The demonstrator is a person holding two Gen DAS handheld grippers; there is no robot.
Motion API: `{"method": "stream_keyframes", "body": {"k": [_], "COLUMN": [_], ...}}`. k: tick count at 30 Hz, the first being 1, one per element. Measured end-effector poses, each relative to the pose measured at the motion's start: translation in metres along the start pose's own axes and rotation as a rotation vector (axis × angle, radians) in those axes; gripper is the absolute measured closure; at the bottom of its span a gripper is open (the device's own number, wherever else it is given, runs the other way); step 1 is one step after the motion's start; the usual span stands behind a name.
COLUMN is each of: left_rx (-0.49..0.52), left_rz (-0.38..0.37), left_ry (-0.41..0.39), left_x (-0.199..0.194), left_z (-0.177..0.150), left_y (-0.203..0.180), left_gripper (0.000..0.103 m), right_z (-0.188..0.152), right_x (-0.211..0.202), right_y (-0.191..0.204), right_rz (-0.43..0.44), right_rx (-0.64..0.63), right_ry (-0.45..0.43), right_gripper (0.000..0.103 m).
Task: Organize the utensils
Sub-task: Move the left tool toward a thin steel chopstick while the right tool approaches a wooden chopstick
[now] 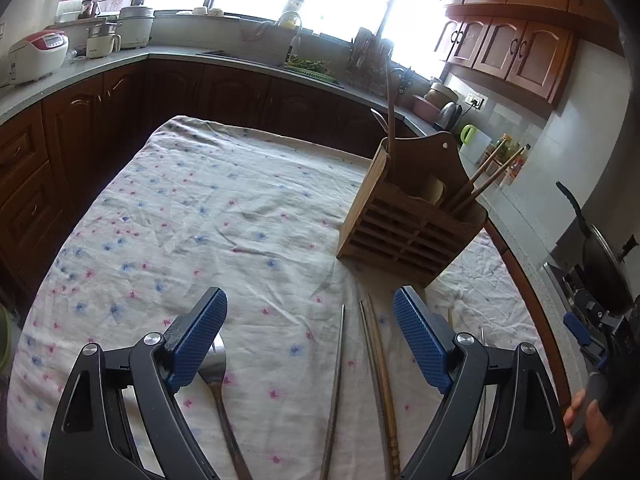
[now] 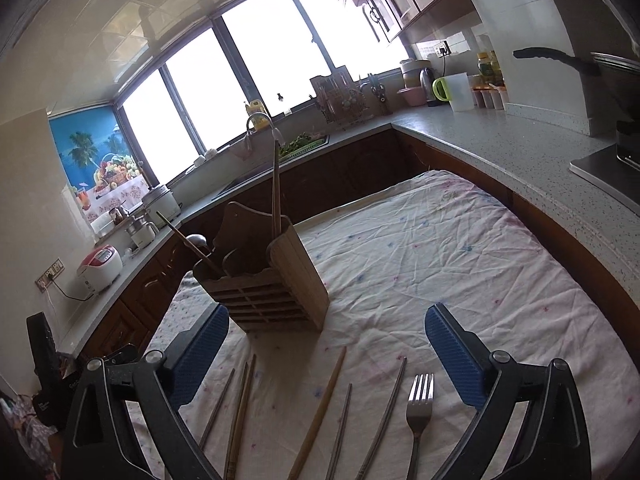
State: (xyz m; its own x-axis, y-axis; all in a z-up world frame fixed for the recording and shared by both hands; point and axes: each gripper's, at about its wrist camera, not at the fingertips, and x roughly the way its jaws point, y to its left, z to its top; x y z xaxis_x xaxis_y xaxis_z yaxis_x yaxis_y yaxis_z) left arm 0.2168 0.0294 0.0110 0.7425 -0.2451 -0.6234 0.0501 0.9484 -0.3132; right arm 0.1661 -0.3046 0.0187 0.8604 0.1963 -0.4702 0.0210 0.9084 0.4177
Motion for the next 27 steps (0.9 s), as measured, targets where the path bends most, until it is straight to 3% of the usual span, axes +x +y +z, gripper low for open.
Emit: {"method": "stream_keyframes", "body": {"k": [8, 20, 25, 27], "left_rx": [0.022, 0.069, 0.115, 0.134], "left_rz": [0.021, 0.021, 0.015, 0.013], "left_ry": [0.076, 0.127, 0.175, 0.193], "left_x": [0.013, 0.028, 0.042, 0.048], "left_z": [-0.024, -0.026, -0.028, -0.029], "left_y": [0.0, -0.008, -0.017, -0.021], "left_gripper": [0.016, 0.016, 0.029, 0.036], "right_z": [-0.03, -0.043, -0.049, -0.052], "right_x": [0.008, 0.027, 0.043, 0.049], "right_y": [-0.003, 0.012, 0.013, 0.014], "right_rz": [-0.008, -0.018, -0.047, -0.05], "right_rx": [0.001, -0.072, -0.093, -0.101], "right_ry": [0.078, 0.15, 0.221, 0.242], "right_gripper": [0.003, 0.007, 0.041, 0.046]}}
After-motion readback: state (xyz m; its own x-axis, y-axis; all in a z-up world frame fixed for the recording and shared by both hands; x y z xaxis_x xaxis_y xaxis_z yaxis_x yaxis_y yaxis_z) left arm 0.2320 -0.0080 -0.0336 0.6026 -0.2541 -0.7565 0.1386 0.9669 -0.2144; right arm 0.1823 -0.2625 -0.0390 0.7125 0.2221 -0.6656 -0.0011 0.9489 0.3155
